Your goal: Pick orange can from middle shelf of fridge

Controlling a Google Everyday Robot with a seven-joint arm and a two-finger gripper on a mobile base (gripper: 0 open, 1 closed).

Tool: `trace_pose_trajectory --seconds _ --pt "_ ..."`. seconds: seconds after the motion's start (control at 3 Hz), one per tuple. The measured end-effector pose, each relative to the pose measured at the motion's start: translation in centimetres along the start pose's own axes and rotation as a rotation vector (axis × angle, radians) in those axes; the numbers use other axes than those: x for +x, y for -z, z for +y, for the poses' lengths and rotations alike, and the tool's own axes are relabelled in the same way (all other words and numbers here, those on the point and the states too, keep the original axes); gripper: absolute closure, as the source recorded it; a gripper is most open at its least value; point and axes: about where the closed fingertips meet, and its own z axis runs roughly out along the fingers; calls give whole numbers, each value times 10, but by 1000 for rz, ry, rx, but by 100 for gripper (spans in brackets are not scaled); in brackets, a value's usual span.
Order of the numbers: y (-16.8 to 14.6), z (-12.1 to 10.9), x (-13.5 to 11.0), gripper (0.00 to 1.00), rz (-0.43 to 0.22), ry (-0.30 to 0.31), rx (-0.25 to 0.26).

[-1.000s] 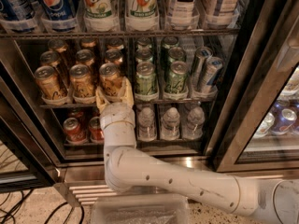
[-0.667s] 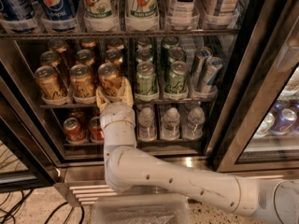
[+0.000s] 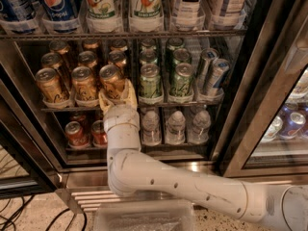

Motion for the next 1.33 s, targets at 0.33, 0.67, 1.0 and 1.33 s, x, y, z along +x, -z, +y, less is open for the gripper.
trace_pose_trajectory --seconds 0.33,0.67,1.0,1.33 --pt "0 -1 3 100 -1 -14 1" --pt "-1 -1 1 100 -1 -14 1" --pt "5 -8 -11 100 -74 -56 -24" --pt "8 -14 -25 100 -127 -81 -37"
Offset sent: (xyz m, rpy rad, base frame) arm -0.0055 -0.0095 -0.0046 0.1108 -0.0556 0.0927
